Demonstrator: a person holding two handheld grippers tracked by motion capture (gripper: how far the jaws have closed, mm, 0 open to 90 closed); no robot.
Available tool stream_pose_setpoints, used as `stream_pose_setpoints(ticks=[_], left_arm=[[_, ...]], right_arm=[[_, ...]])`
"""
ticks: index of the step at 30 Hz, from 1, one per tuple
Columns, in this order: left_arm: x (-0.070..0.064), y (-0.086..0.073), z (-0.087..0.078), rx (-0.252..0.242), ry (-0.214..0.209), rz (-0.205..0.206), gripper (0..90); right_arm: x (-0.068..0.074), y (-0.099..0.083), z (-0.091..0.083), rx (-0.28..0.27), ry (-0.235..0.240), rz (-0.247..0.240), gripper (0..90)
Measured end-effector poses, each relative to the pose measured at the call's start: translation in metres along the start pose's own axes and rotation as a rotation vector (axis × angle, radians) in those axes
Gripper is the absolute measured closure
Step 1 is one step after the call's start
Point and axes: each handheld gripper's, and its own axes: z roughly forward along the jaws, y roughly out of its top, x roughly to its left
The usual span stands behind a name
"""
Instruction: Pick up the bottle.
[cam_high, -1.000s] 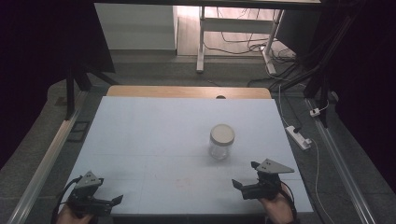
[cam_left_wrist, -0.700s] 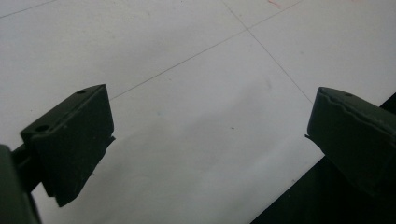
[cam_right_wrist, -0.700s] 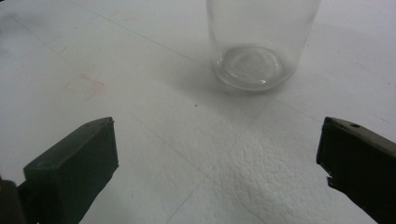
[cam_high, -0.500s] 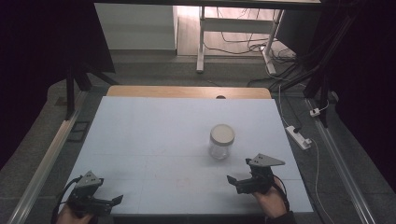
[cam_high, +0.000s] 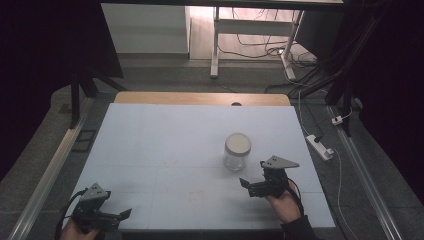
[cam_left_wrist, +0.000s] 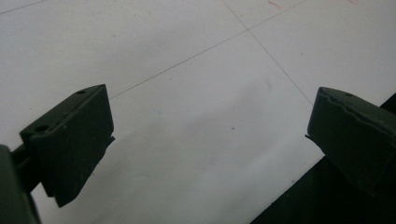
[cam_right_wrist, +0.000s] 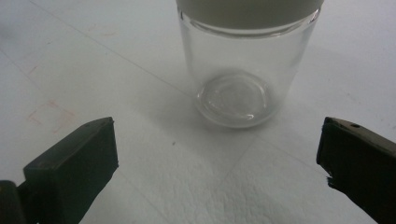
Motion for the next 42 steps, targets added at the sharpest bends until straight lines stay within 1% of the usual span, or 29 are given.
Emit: stream_pose_setpoints(ticks=[2,5,9,12,13,18,21,24,29,32,38,39,42], left_arm=[[0.0,0.0,0.0,-0.001,-0.002,0.0,1.3],[0.0,0.0,0.0,-0.002,-0.003,0.0,1.3],[0.0,0.0,0.0,-0.003,-0.005,-0.001,1.3],[0.0,0.0,0.0,-0.004,-0.005,-0.004,1.3],[0.0,0.0,0.0,-0.004,-0.005,-0.004,1.3],[0.0,0.0,0.0,-0.003,-0.005,-0.004,1.3],[0.001,0.0,0.0,-0.003,-0.005,-0.004,1.3],[0.001,0.0,0.0,-0.003,-0.005,-0.004,1.3],[0.001,0.0,0.0,-0.002,-0.006,-0.002,1.3],[0.001,0.0,0.0,-0.002,-0.007,-0.003,1.3],[0.001,0.0,0.0,-0.002,-0.007,-0.005,1.3],[0.001,0.0,0.0,-0.002,-0.007,-0.004,1.3],[0.001,0.0,0.0,-0.003,-0.007,-0.004,1.3]], right_arm=[[-0.001,0.002,0.003,-0.002,0.004,0.003,0.0],[-0.003,0.006,0.007,-0.013,0.018,0.02,0.0],[-0.006,0.01,0.012,-0.007,0.029,0.037,0.0],[-0.008,0.012,0.016,0.002,0.017,0.024,0.0],[-0.01,0.014,0.02,0.012,0.005,0.009,0.0],[-0.013,0.017,0.027,0.015,0.004,0.0,0.0],[-0.014,0.019,0.033,0.027,-0.017,-0.012,0.0],[-0.015,0.019,0.038,0.043,-0.006,-0.015,0.0],[-0.016,0.022,0.045,0.04,-0.02,-0.027,0.0],[-0.018,0.025,0.048,0.034,-0.018,-0.029,0.0],[-0.022,0.029,0.061,0.041,-0.01,-0.04,0.0],[-0.022,0.029,0.061,0.041,-0.01,-0.04,0.0],[-0.023,0.031,0.066,0.037,-0.008,-0.051,0.0]])
